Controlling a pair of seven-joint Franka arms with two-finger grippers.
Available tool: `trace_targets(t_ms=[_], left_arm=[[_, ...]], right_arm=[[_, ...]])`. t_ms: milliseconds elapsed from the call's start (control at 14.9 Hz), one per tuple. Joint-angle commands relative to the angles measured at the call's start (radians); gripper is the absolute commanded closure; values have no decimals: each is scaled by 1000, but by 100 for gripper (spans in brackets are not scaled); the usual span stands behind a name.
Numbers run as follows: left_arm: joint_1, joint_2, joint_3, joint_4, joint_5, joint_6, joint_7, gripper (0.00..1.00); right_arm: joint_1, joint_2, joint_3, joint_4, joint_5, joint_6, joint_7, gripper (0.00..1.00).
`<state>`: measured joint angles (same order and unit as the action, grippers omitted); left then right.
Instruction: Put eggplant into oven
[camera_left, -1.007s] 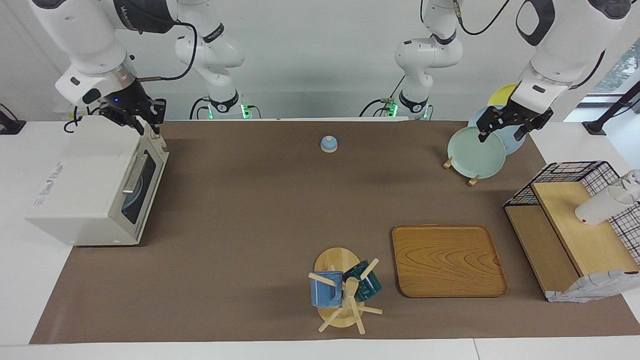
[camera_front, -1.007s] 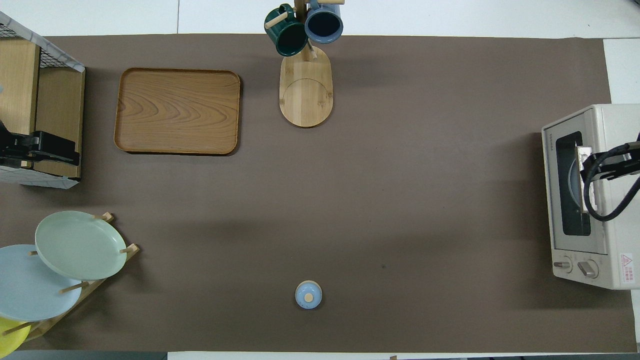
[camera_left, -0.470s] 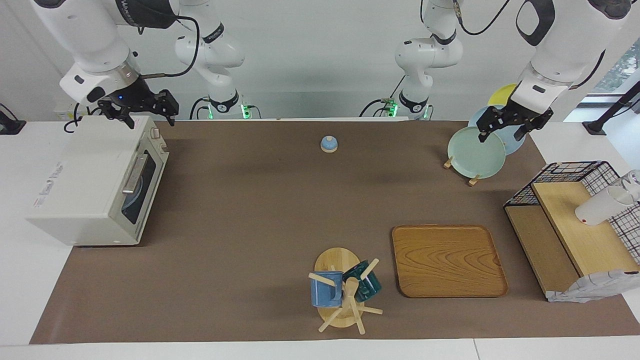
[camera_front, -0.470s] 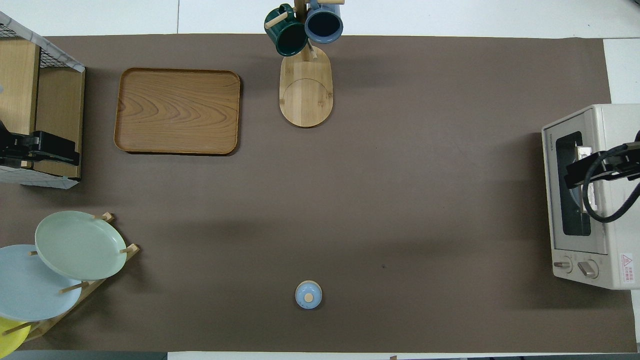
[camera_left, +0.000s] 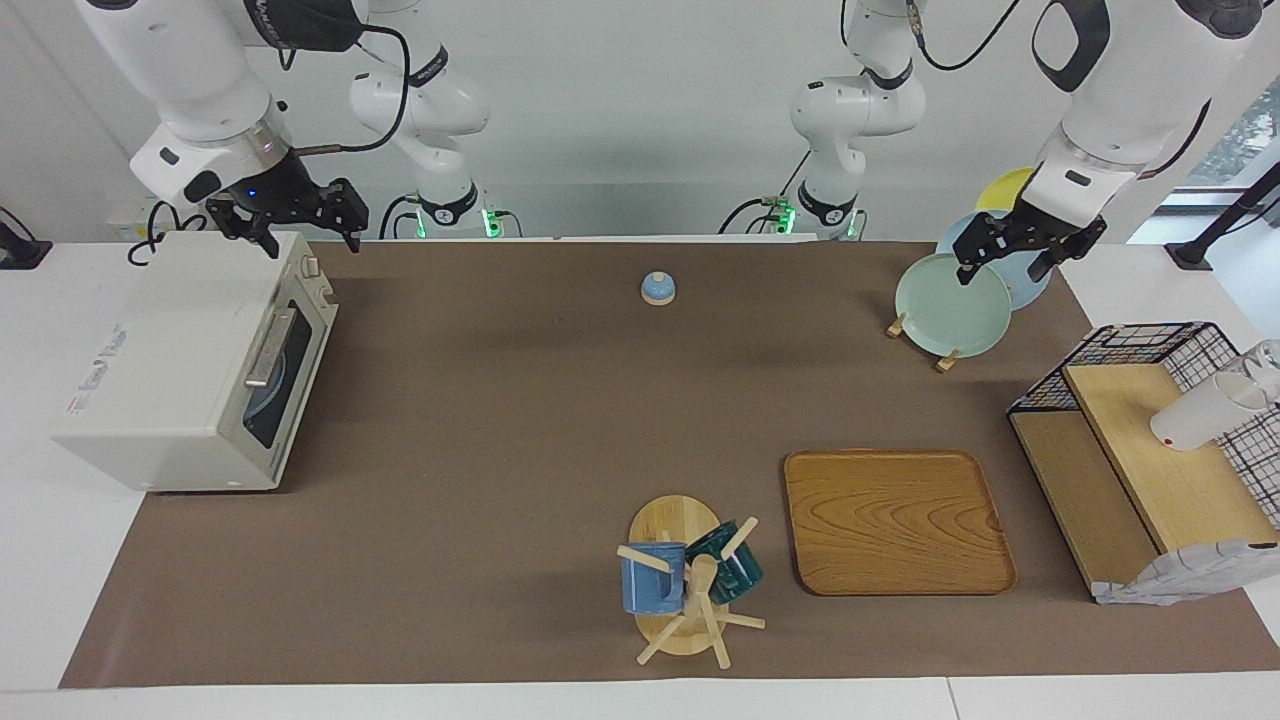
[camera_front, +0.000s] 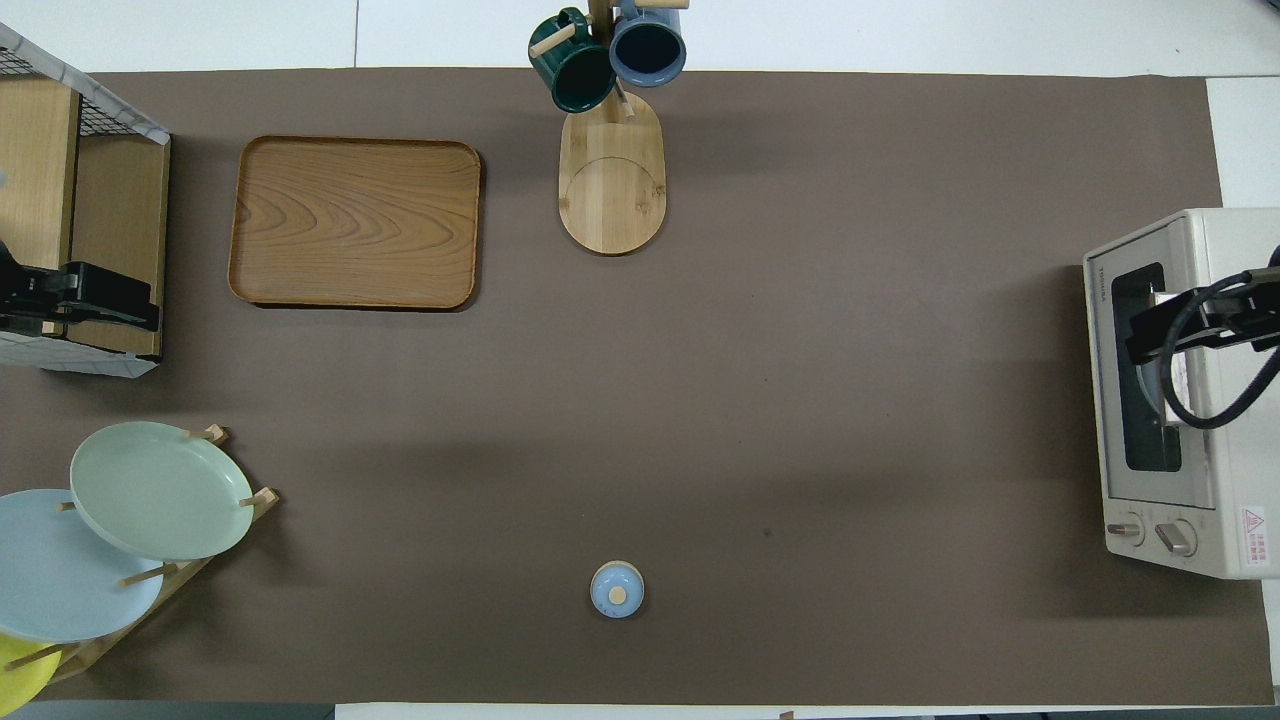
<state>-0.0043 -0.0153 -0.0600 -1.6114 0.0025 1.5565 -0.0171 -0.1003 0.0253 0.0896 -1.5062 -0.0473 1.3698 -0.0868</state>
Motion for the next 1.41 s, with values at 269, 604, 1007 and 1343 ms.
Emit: trace_targets(t_ms=[269, 604, 1007, 1343], left_arm=[[15, -5, -11, -1, 14, -13, 2, 0], [15, -5, -12, -1, 14, -13, 2, 0], [15, -5, -12, -1, 14, -13, 2, 0], [15, -5, -11, -1, 14, -13, 2, 0]], right_arm=[[62, 27, -93, 30, -2, 2, 4, 0], [62, 25, -93, 30, 0, 3, 4, 0], [105, 24, -131, 30, 4, 3, 4, 0], [103, 19, -134, 30, 4, 3, 6, 0]])
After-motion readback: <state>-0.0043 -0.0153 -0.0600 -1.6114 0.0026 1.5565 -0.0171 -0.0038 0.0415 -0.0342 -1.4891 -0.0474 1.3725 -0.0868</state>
